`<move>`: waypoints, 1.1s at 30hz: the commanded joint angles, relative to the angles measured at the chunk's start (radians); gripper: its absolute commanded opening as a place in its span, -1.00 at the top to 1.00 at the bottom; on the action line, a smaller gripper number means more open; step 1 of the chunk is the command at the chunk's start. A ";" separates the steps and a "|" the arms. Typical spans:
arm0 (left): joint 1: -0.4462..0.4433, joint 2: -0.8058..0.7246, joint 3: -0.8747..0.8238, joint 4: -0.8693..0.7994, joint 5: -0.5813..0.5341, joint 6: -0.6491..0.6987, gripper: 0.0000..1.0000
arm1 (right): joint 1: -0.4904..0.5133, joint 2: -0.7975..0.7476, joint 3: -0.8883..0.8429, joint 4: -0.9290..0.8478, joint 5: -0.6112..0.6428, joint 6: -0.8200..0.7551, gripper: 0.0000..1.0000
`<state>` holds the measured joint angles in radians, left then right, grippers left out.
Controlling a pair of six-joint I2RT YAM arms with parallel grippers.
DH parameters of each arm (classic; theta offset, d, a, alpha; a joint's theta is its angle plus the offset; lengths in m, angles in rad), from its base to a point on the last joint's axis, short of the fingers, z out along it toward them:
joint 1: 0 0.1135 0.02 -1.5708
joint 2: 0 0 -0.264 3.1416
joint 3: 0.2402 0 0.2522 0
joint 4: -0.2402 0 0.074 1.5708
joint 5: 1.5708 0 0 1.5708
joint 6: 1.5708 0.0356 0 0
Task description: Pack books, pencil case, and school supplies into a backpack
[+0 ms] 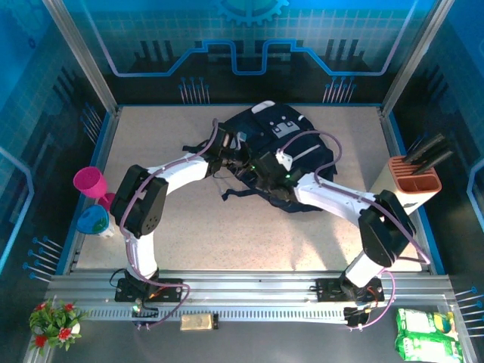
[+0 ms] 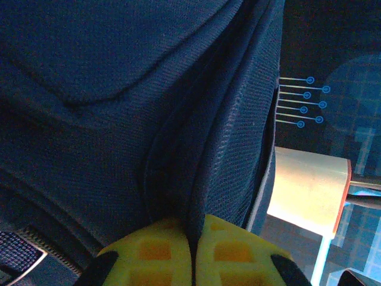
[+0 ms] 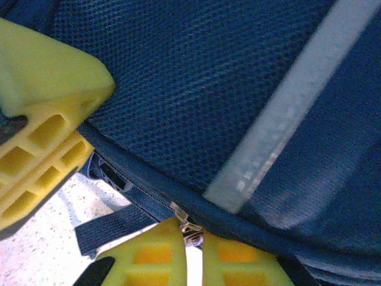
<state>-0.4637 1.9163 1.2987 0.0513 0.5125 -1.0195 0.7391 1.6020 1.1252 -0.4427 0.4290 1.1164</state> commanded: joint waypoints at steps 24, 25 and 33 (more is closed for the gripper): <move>0.053 -0.038 0.042 -0.031 0.043 0.065 0.99 | -0.103 -0.137 -0.110 -0.092 -0.003 -0.191 0.61; 0.053 -0.038 0.043 -0.032 0.043 0.065 0.98 | -0.103 -0.125 -0.102 -0.093 -0.005 -0.200 0.60; 0.054 -0.037 0.042 -0.039 0.046 0.072 0.98 | -0.103 -0.096 -0.084 -0.068 -0.027 -0.286 0.59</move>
<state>-0.4244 1.9163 1.3003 0.0105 0.5320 -0.9722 0.6525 1.4925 1.0199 -0.4942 0.3664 0.8822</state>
